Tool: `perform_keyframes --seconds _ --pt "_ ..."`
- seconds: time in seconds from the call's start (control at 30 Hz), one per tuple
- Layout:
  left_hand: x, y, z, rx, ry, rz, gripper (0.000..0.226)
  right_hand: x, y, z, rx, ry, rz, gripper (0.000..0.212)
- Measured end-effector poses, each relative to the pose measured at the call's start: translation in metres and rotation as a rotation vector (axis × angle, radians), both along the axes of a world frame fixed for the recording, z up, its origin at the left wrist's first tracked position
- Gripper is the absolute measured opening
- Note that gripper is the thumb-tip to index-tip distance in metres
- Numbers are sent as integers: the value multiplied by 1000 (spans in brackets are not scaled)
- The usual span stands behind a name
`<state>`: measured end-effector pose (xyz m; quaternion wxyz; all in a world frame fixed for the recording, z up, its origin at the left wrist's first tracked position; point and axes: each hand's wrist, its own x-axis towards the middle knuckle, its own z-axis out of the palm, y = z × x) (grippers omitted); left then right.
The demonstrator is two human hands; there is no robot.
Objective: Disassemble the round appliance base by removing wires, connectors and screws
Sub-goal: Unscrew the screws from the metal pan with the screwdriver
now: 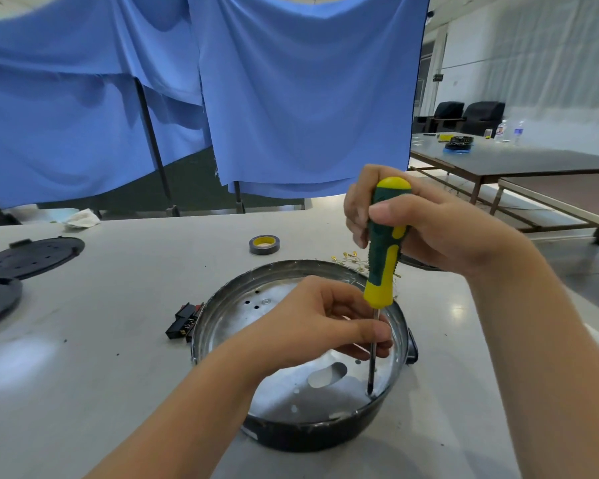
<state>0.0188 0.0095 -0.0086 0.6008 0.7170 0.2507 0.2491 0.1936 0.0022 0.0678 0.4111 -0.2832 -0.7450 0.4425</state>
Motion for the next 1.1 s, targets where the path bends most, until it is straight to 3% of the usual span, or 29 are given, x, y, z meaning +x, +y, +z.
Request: perform_keyframes --seconds 0.07,0.3,0.6,0.67,0.77,0.87,0.93,1.0,1.1 --pt "0 0 0 4 0 -11 6 -3 3 -3 -80 147 185 3" --pt "2 2 -2 -1 -7 -21 15 -19 7 -10 -355 518 634 17" --pt "6 1 -5 27 7 -55 20 -26 6 -9 -547 540 810 34" --pt "5 2 -6 25 -4 -35 16 -27 4 -8 -538 524 605 33" --pt "3 5 -7 44 0 24 17 -23 -1 1 -336 295 -61 31" --pt "5 5 -8 77 12 44 13 -15 -12 13 22 -34 -551 23" --pt "7 5 -8 87 13 41 12 -14 -20 16 328 -356 -816 30" --pt "9 4 -8 94 16 38 15 -17 -25 13 477 -610 -952 45" --pt "8 5 -8 92 17 44 13 -27 -23 9 434 -601 -915 44"
